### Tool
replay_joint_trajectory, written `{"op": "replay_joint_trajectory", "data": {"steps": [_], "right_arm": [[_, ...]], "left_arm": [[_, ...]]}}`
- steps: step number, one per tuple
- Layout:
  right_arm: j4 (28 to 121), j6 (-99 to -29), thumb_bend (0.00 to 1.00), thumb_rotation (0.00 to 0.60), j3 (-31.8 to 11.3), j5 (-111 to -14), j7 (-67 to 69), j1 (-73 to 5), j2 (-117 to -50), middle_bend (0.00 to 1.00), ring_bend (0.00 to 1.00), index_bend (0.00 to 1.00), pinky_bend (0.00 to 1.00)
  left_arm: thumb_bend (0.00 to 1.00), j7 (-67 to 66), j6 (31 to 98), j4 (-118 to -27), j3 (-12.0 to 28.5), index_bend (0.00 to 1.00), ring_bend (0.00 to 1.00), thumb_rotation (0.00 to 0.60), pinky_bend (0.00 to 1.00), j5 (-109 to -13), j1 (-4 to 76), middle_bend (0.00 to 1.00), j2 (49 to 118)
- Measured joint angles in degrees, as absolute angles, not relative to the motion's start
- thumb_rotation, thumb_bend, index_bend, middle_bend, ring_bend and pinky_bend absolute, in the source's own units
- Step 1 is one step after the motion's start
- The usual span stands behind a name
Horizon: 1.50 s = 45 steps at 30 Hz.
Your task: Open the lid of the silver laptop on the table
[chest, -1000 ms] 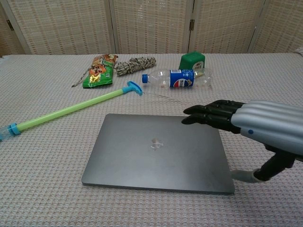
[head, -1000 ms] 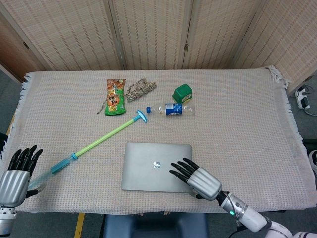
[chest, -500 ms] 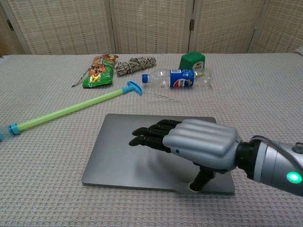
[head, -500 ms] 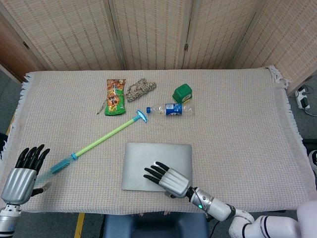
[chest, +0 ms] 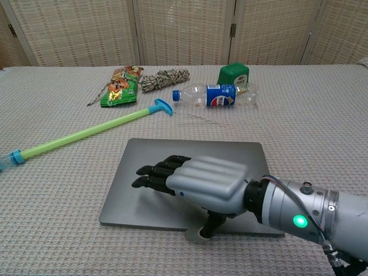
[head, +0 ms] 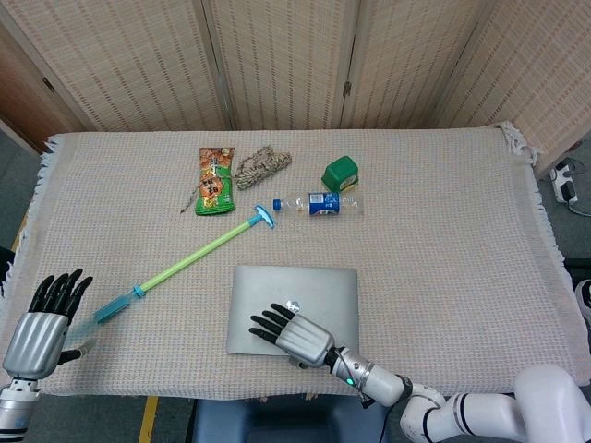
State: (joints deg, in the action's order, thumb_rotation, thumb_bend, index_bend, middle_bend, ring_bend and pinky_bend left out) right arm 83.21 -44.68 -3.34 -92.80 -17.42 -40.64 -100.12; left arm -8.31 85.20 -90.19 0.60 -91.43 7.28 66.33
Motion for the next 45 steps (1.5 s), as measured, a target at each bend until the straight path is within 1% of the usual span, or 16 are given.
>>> {"op": "replay_joint_trajectory", "data": {"steps": [18, 20, 23, 26, 30, 34, 38, 41, 45], "right_arm": [[81.92, -44.82, 0.32, 0.600, -3.02, -88.57, -21.19, -42.70, -101.60, 0.00, 0.00, 0.00, 0.00], [82.05, -44.98, 0.36, 0.600, -2.97, -88.39, -21.64, -42.79, -101.52, 0.00, 0.00, 0.00, 0.00], [82.36, -45.19, 0.45, 0.600, -2.91, -87.93, -22.60, -42.96, -101.39, 0.00, 0.00, 0.00, 0.00], [82.66, -45.29, 0.56, 0.600, -2.91, -87.48, -24.01, -43.17, -101.28, 0.00, 0.00, 0.00, 0.00], [83.14, -45.49, 0.64, 0.600, -3.00, -86.68, -26.95, -43.37, -101.24, 0.00, 0.00, 0.00, 0.00], [84.22, -46.20, 0.67, 0.600, -3.23, -85.30, -32.64, -43.33, -101.20, 0.00, 0.00, 0.00, 0.00], [86.15, -47.06, 0.68, 0.600, -3.62, -83.18, -38.61, -43.15, -100.84, 0.00, 0.00, 0.00, 0.00], [88.19, -47.92, 0.68, 0.600, -4.06, -80.89, -43.63, -43.05, -100.32, 0.00, 0.00, 0.00, 0.00], [90.77, -49.27, 0.68, 0.600, -4.57, -77.75, -49.79, -43.08, -99.59, 0.00, 0.00, 0.00, 0.00]], "left_arm": [[0.15, -6.99, 84.51, -88.30, 0.63, 0.08, 0.00, 0.600, 0.00, -91.09, 7.81, 0.06, 67.14], [0.15, -6.87, 84.31, -87.94, 0.61, 0.08, 0.00, 0.600, 0.00, -91.16, 7.97, 0.06, 67.30], [0.15, -6.52, 83.99, -87.33, 0.63, 0.08, 0.00, 0.600, 0.00, -91.38, 8.35, 0.06, 67.64], [0.15, -6.03, 83.15, -86.35, 0.65, 0.08, 0.00, 0.600, 0.00, -91.56, 9.01, 0.06, 68.11], [0.15, -4.99, 82.14, -84.88, 0.53, 0.09, 0.01, 0.600, 0.00, -92.29, 10.03, 0.07, 69.15], [0.15, -1.90, 80.55, -82.71, -0.08, 0.10, 0.04, 0.600, 0.00, -93.41, 11.26, 0.11, 70.91], [0.17, 0.64, 78.70, -79.71, -0.94, 0.14, 0.08, 0.600, 0.00, -94.53, 12.60, 0.14, 73.44], [0.22, 2.18, 77.12, -78.12, -2.08, 0.16, 0.09, 0.600, 0.00, -96.09, 13.81, 0.16, 74.96], [0.33, 2.65, 75.48, -76.56, -3.46, 0.16, 0.10, 0.600, 0.00, -98.05, 15.32, 0.17, 76.97]]}}
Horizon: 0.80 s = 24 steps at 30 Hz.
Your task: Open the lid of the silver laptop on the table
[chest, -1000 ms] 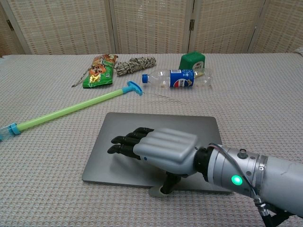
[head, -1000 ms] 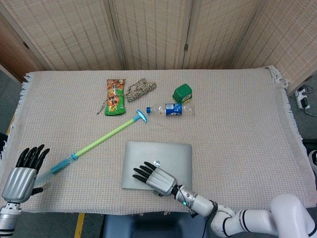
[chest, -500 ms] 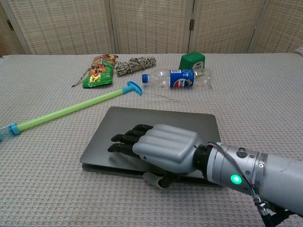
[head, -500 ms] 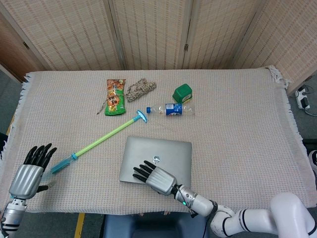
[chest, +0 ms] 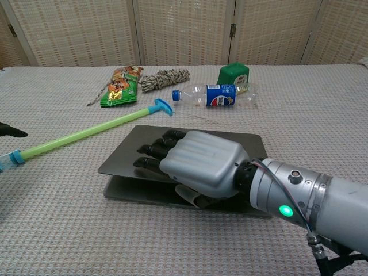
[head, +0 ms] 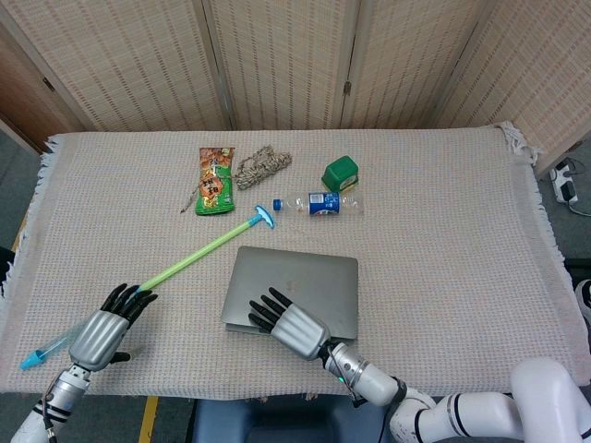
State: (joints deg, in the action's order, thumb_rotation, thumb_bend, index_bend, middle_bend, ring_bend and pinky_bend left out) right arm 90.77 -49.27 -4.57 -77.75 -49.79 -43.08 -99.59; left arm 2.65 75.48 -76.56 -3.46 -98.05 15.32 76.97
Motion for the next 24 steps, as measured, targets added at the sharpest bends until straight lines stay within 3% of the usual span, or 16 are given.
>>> {"op": "replay_joint_trajectory", "data": {"steps": [7, 11, 24], "right_arm": [[93.95, -51.88, 0.68, 0.600, -5.00, -74.03, -56.51, -43.55, -98.74, 0.00, 0.00, 0.00, 0.00], [95.32, -53.39, 0.68, 0.600, -5.02, -72.73, -58.77, -43.92, -98.31, 0.00, 0.00, 0.00, 0.00], [96.78, -56.45, 0.68, 0.600, -4.46, -70.73, -61.88, -44.97, -97.94, 0.00, 0.00, 0.00, 0.00]], "left_arm": [[0.62, 2.83, 73.43, -76.29, -5.55, 0.16, 0.09, 0.600, 0.00, -102.47, 18.36, 0.17, 78.06], [0.72, 1.64, 71.29, -77.18, -6.73, 0.15, 0.08, 0.600, 0.00, -105.10, 20.91, 0.17, 78.16], [0.77, -2.50, 63.47, -81.10, -6.67, 0.08, 0.02, 0.600, 0.00, -106.23, 27.46, 0.10, 81.15]]}}
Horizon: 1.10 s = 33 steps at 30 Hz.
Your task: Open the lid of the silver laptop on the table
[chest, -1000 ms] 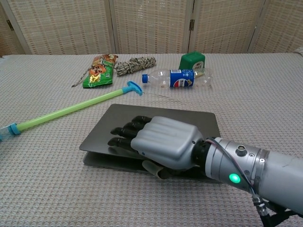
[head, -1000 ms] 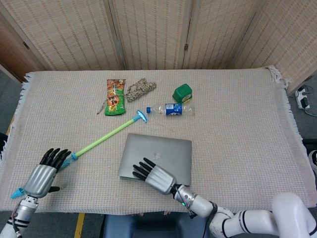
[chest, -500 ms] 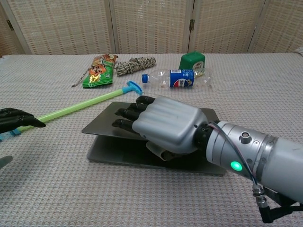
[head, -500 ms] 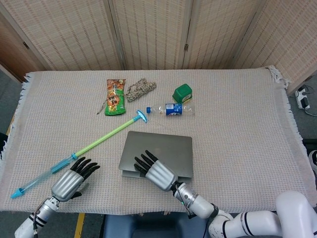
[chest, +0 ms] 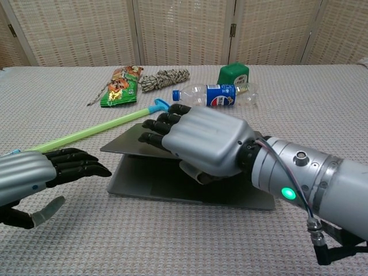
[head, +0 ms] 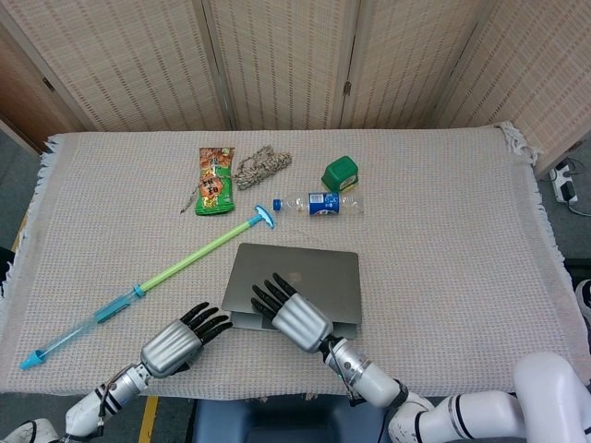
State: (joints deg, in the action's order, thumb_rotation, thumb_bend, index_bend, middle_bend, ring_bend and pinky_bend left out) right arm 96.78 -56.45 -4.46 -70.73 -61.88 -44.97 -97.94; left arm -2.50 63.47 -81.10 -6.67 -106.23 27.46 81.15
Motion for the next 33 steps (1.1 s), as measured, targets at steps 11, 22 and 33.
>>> {"op": "replay_joint_trajectory", "data": {"steps": [11, 22, 33], "right_arm": [[96.66, -57.68, 0.68, 0.600, -4.00, -69.64, -62.94, -45.85, -98.26, 0.00, 0.00, 0.00, 0.00], [96.17, -58.61, 0.68, 0.600, -3.52, -69.28, -62.65, -46.42, -98.68, 0.00, 0.00, 0.00, 0.00], [95.24, -59.33, 0.68, 0.600, -3.12, -68.19, -62.58, -46.50, -99.16, 0.00, 0.00, 0.00, 0.00]], "left_arm": [[0.79, -8.10, 55.52, -83.15, -4.40, 0.04, 0.00, 0.600, 0.00, -102.33, 32.59, 0.05, 85.40], [0.79, -15.09, 49.68, -83.24, -2.07, 0.04, 0.00, 0.564, 0.00, -95.67, 35.33, 0.05, 88.46], [0.79, -21.97, 48.50, -83.42, -1.69, 0.04, 0.00, 0.498, 0.00, -91.09, 35.87, 0.06, 89.51]]}}
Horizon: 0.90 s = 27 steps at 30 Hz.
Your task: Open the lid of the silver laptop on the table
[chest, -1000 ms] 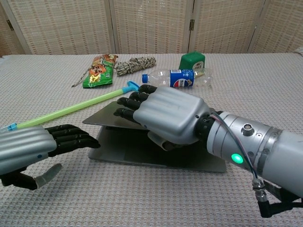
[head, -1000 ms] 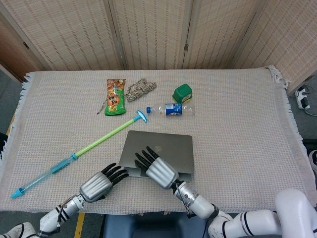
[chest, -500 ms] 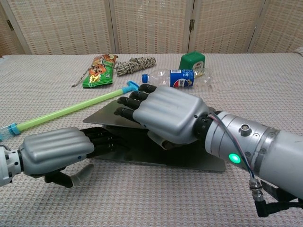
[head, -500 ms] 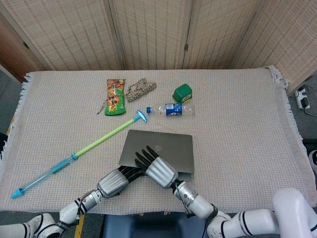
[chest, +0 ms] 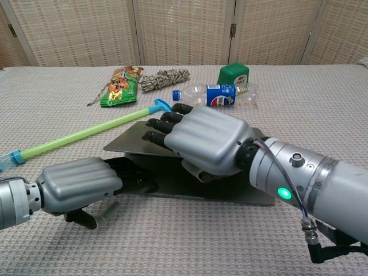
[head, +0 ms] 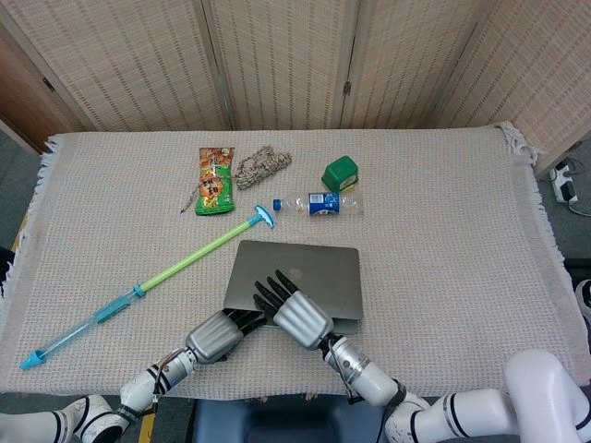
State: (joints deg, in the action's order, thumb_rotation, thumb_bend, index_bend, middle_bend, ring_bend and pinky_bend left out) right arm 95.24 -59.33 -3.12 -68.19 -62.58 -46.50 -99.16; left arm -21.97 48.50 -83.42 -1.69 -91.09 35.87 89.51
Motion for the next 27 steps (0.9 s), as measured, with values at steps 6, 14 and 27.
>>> {"op": "replay_joint_trajectory", "data": {"steps": [6, 14, 27], "right_arm": [[94.52, -59.49, 0.68, 0.600, -3.10, -66.94, -62.61, -46.57, -99.60, 0.00, 0.00, 0.00, 0.00], [93.80, -60.15, 0.66, 0.600, -3.40, -66.19, -61.82, -46.60, -100.00, 0.00, 0.00, 0.00, 0.00], [92.53, -61.49, 0.60, 0.600, -5.59, -65.61, -60.14, -46.99, -98.93, 0.00, 0.00, 0.00, 0.00]], "left_arm": [[0.79, -23.62, 48.38, -83.86, -1.69, 0.04, 0.00, 0.467, 0.00, -89.08, 36.10, 0.07, 89.47], [0.79, -24.52, 48.46, -84.36, -2.02, 0.04, 0.00, 0.428, 0.00, -87.86, 36.57, 0.08, 89.51], [0.79, -25.22, 49.07, -85.05, -2.47, 0.05, 0.00, 0.416, 0.00, -86.63, 37.02, 0.08, 89.26]]}}
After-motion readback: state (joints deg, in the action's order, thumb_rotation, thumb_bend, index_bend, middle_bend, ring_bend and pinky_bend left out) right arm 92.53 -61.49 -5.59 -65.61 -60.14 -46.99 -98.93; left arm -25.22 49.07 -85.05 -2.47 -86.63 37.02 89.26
